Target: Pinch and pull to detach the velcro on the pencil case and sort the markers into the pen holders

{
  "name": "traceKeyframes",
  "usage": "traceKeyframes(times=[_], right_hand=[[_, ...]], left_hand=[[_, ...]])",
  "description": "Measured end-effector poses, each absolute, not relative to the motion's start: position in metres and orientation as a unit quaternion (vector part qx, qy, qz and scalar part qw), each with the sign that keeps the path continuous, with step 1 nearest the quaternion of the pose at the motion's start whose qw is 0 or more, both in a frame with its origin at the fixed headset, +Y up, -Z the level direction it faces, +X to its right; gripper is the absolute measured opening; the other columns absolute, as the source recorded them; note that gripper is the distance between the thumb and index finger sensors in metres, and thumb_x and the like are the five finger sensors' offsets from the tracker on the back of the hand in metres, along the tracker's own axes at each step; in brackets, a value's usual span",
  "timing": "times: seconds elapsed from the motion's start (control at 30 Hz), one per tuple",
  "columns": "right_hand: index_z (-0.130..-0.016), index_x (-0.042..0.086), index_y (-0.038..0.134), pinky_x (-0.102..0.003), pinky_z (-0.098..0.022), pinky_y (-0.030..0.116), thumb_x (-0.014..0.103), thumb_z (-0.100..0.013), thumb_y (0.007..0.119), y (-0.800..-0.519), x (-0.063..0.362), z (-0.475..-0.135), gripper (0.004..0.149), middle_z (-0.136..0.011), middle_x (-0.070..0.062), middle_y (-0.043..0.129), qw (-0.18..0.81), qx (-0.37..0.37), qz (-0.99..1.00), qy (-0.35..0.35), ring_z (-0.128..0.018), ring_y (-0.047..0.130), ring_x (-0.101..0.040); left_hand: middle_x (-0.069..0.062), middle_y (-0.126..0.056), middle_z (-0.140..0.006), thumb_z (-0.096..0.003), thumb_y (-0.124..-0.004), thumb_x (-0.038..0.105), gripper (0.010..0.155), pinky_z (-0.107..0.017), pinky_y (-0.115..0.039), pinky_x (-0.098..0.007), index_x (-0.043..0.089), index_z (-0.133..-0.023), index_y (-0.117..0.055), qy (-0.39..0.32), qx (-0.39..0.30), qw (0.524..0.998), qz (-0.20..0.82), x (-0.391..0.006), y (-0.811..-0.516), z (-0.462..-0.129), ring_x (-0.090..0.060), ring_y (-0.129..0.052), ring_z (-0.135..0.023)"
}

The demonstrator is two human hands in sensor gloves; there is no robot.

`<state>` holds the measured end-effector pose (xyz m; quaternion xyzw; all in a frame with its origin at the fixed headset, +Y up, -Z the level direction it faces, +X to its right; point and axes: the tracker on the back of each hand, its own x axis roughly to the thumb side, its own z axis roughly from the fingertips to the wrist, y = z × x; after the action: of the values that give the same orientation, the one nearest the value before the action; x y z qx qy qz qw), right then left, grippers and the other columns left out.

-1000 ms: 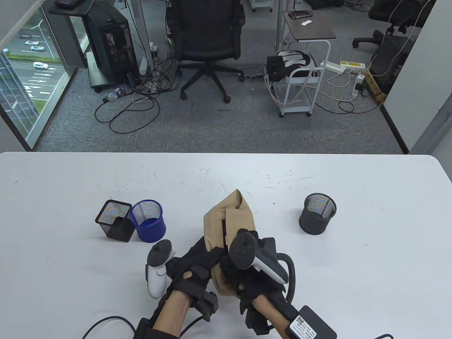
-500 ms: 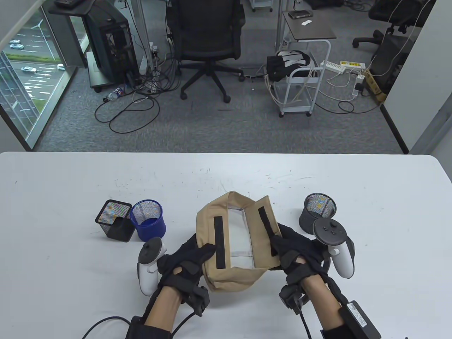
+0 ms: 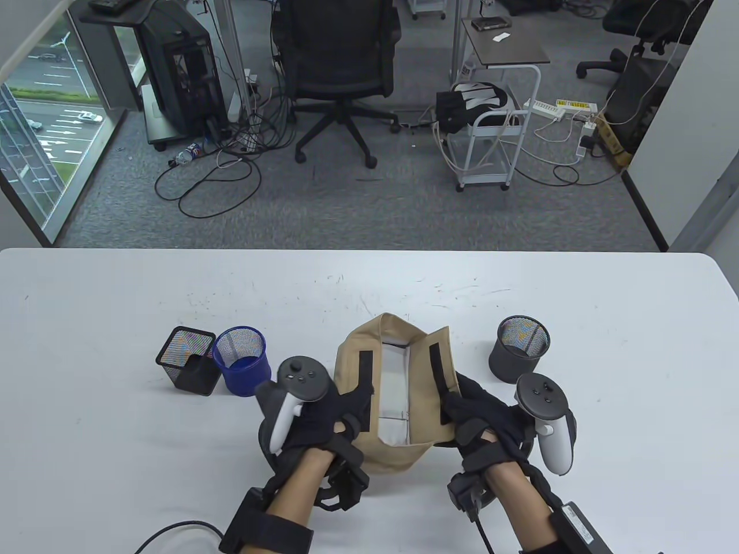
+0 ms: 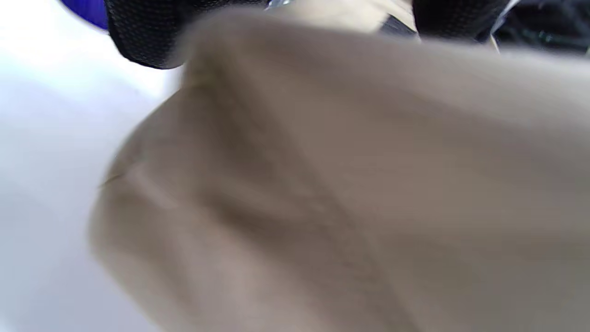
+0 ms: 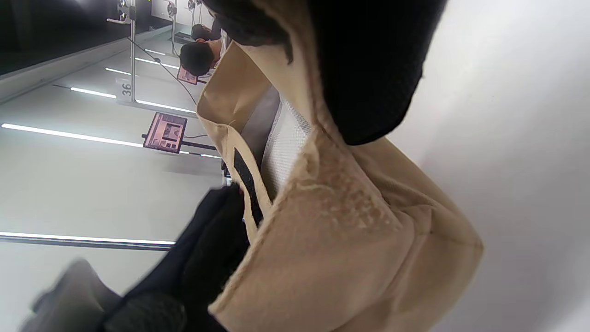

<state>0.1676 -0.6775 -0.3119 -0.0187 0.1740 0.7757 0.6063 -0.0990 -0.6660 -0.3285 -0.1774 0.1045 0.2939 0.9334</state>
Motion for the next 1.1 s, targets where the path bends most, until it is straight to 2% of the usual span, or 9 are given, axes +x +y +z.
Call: traceKeyframes(times=[0.13, 0.2, 0.27, 0.4, 0.57, 0.7, 0.83, 0.97, 1.1], right_hand=[[-0.102, 0.003, 0.063, -0.040, -0.029, 0.097, 0.015, -0.053, 0.073, -0.677, 0.156, -0.310, 0.051, -0.088, -0.033, 0.083, 0.608, -0.002, 0.773, 0.178, -0.061, 0.103, -0.043], [-0.102, 0.003, 0.063, -0.040, -0.028, 0.097, 0.015, -0.053, 0.073, -0.677, 0.156, -0.311, 0.052, -0.088, -0.033, 0.084, 0.597, -0.004, 0.783, 0.174, -0.060, 0.103, -0.043], [-0.102, 0.002, 0.063, -0.040, -0.028, 0.097, 0.016, -0.053, 0.073, -0.678, 0.163, -0.312, 0.052, -0.088, -0.033, 0.084, 0.604, -0.004, 0.778, 0.172, -0.061, 0.103, -0.043], [-0.102, 0.002, 0.063, -0.041, -0.029, 0.096, 0.015, -0.053, 0.073, -0.678, 0.183, -0.319, 0.052, -0.088, -0.032, 0.084, 0.586, -0.012, 0.793, 0.167, -0.061, 0.103, -0.043], [-0.102, 0.003, 0.063, -0.047, -0.037, 0.089, 0.017, -0.053, 0.075, -0.669, 0.186, -0.324, 0.053, -0.092, -0.027, 0.084, 0.521, -0.003, 0.835, 0.176, -0.066, 0.100, -0.041], [-0.108, 0.004, 0.050, -0.058, -0.051, 0.078, 0.033, -0.050, 0.086, -0.624, 0.175, -0.317, 0.075, -0.107, -0.028, 0.065, 0.384, 0.009, 0.911, 0.153, -0.086, 0.083, -0.047], [-0.107, 0.008, 0.058, -0.058, -0.053, 0.076, 0.037, -0.047, 0.090, -0.584, 0.147, -0.306, 0.074, -0.107, -0.024, 0.069, 0.314, 0.032, 0.946, 0.070, -0.086, 0.084, -0.046], [-0.107, 0.008, 0.060, -0.058, -0.054, 0.075, 0.039, -0.047, 0.089, -0.581, 0.104, -0.310, 0.073, -0.107, -0.025, 0.070, 0.230, 0.039, 0.968, 0.096, -0.087, 0.082, -0.048], [-0.106, 0.009, 0.061, -0.059, -0.056, 0.075, 0.039, -0.047, 0.090, -0.592, 0.061, -0.304, 0.073, -0.107, -0.023, 0.072, 0.121, 0.047, 0.990, 0.051, -0.088, 0.083, -0.046]], left_hand=[[-0.035, -0.031, -0.120, -0.0489, -0.078, 0.067, 0.117, -0.064, -0.074, -0.063, -0.002, -0.114, -0.009, 0.131, -0.228, 0.948, 0.179, -0.071, -0.670, -0.341, -0.059, -0.061, -0.104], [-0.034, -0.042, -0.119, -0.0524, -0.080, 0.054, 0.106, -0.058, -0.083, -0.058, -0.003, -0.113, -0.014, 0.121, -0.229, 0.946, 0.194, -0.070, -0.671, -0.346, -0.053, -0.075, -0.099], [-0.032, -0.048, -0.118, -0.0571, -0.072, 0.040, 0.089, -0.053, -0.088, -0.054, -0.002, -0.114, -0.018, 0.105, -0.249, 0.935, 0.232, -0.077, -0.671, -0.347, -0.051, -0.080, -0.097], [-0.027, -0.073, -0.109, -0.0560, -0.069, 0.025, 0.067, -0.040, -0.098, -0.043, 0.004, -0.115, -0.046, 0.125, -0.228, 0.889, 0.378, -0.124, -0.666, -0.348, -0.043, -0.097, -0.083], [-0.029, -0.073, -0.108, -0.0558, -0.069, 0.023, 0.065, -0.033, -0.102, -0.037, 0.004, -0.114, -0.049, 0.127, -0.226, 0.852, 0.455, -0.142, -0.667, -0.341, -0.046, -0.096, -0.081], [-0.030, -0.072, -0.107, -0.0558, -0.068, 0.024, 0.065, -0.032, -0.103, -0.035, 0.002, -0.114, -0.047, 0.133, -0.205, 0.859, 0.451, -0.135, -0.670, -0.337, -0.046, -0.096, -0.080], [-0.031, -0.072, -0.107, -0.0557, -0.068, 0.024, 0.065, -0.031, -0.103, -0.035, 0.002, -0.114, -0.047, 0.129, -0.206, 0.856, 0.457, -0.132, -0.671, -0.332, -0.046, -0.096, -0.080], [-0.031, -0.071, -0.107, -0.0557, -0.068, 0.024, 0.066, -0.032, -0.103, -0.036, 0.001, -0.114, -0.046, 0.125, -0.191, 0.870, 0.438, -0.127, -0.671, -0.327, -0.047, -0.095, -0.081], [-0.031, -0.071, -0.107, -0.0556, -0.067, 0.025, 0.066, -0.031, -0.103, -0.036, 0.001, -0.114, -0.046, 0.123, -0.187, 0.873, 0.434, -0.124, -0.675, -0.321, -0.047, -0.095, -0.081]])
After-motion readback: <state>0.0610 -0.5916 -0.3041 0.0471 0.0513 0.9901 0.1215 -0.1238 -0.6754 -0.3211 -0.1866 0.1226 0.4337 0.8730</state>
